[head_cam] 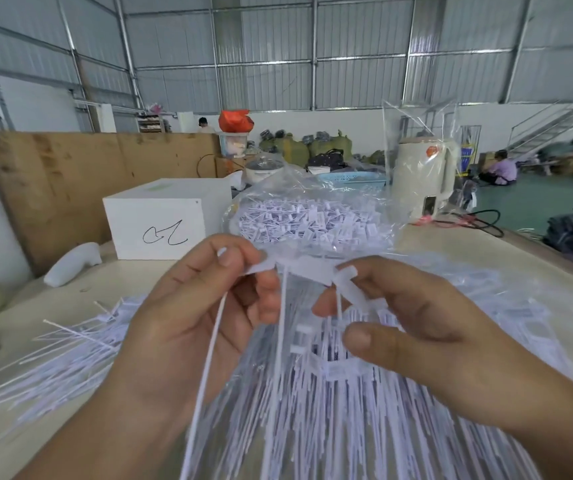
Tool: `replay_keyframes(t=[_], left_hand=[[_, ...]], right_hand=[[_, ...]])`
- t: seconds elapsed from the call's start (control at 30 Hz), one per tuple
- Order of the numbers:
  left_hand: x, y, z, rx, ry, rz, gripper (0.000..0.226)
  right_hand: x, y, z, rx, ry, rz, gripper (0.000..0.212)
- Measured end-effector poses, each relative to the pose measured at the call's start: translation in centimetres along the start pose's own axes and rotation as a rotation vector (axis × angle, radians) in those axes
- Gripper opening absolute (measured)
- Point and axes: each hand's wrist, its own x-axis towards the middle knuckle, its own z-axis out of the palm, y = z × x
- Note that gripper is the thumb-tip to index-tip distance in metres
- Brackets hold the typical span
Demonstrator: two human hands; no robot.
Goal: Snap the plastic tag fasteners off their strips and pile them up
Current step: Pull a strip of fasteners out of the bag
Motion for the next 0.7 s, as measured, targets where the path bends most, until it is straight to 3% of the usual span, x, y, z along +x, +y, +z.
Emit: replay_keyframes(t=[0.17,0.23,0.33,0.43,0.57,0.7], left_hand=[[0.4,0.3,-0.7,-0.113,0.081,-0.002,0.012],[0.5,0.3,-0.8,-0.127,0.123,0.005,0.011],[0.6,0.3,-0.8,-0.111,0.170,-0.016,0.008],[0.5,0.0,-1.1,-0.067,0.167,-0.041,0.003],[0.4,0.0,-2.0,0.036,0.030,-0.085,0.021],[-0.2,0.4,-2.6,0.193,-0.216,-0.219,0.031]], right_hand=[[0.3,0.8,0.3,0.244,0.057,0.062,0.035],[0.3,0.8,0.5,0.237,0.092,0.082,0.028],[0.3,0.3,-0.1,-0.035,0.254,0.043,0.028],[0.3,-0.7,-1.4,-0.263,0.396,-0.123,0.021],[0.2,-1.1,-1.9,-0.728,0.273,-0.168,0.018],[0.0,-0.8,-2.2,-0.750,0.157,0.038,0.032]])
